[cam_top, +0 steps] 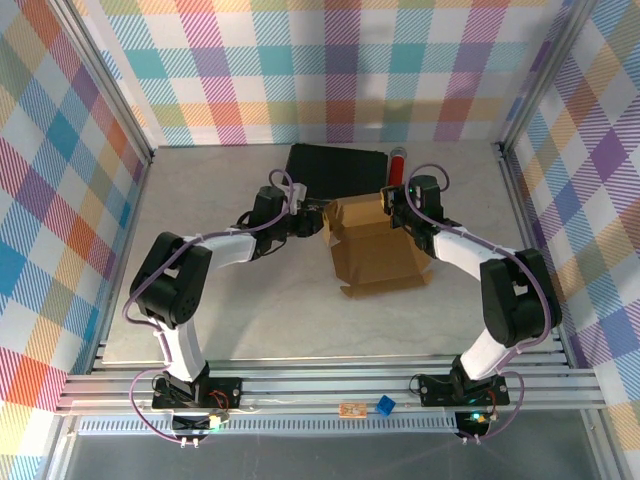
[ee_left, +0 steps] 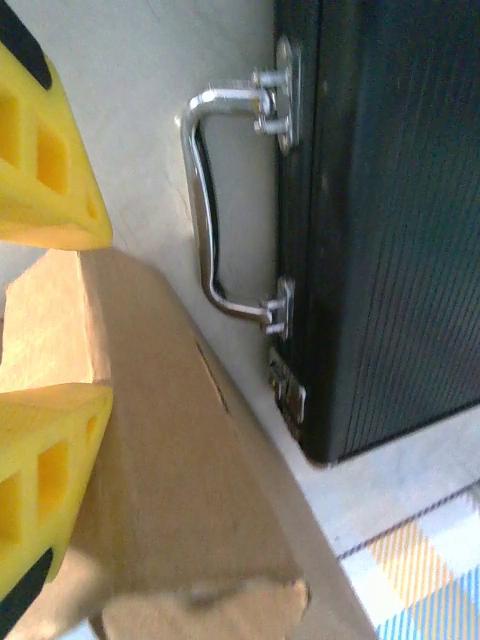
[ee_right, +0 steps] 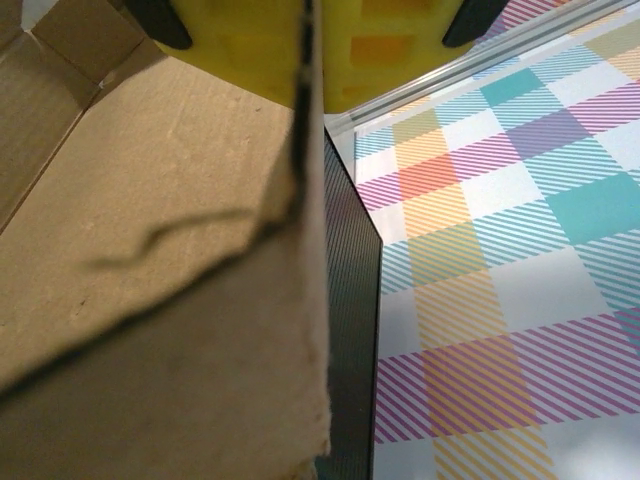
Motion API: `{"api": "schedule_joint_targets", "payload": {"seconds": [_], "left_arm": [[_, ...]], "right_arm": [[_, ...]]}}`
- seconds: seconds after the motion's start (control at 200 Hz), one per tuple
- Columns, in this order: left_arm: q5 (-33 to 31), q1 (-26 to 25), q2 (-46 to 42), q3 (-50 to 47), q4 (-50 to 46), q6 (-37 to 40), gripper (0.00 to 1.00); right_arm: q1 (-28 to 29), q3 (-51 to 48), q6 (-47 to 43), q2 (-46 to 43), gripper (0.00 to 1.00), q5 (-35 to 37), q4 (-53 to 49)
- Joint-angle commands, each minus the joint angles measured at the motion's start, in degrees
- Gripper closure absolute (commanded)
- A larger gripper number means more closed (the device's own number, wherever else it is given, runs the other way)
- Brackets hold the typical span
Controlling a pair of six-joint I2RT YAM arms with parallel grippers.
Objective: Fold the paper box
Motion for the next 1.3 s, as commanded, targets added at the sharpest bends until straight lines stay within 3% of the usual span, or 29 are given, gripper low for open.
{"api": "schedule_joint_targets", "payload": {"seconds": [0.0, 0.495, 0.86, 1.295], "left_arm": [[5.67, -0.05, 1.52, 1.76, 3.38, 3.18, 0.61], [14.00, -0.98, 1.99, 2.75, 3.19, 11.76, 0.60], [19.18, 2.55, 2.60, 0.99, 3.52, 20.59, 0.57], [20.11, 1.90, 5.88, 5.03, 6.40, 17.34, 0.59]], "right_arm": [[0.35, -0.41, -1.09, -1.20, 1.00, 0.40, 3.31], [0.24, 2.27, -0.67, 0.39, 1.00, -0.48, 1.07], [0.13, 3.03, -2.27, 0.92, 1.00, -1.54, 1.14], [0.05, 3.94, -2.02, 2.13, 1.00, -2.35, 1.99]]}}
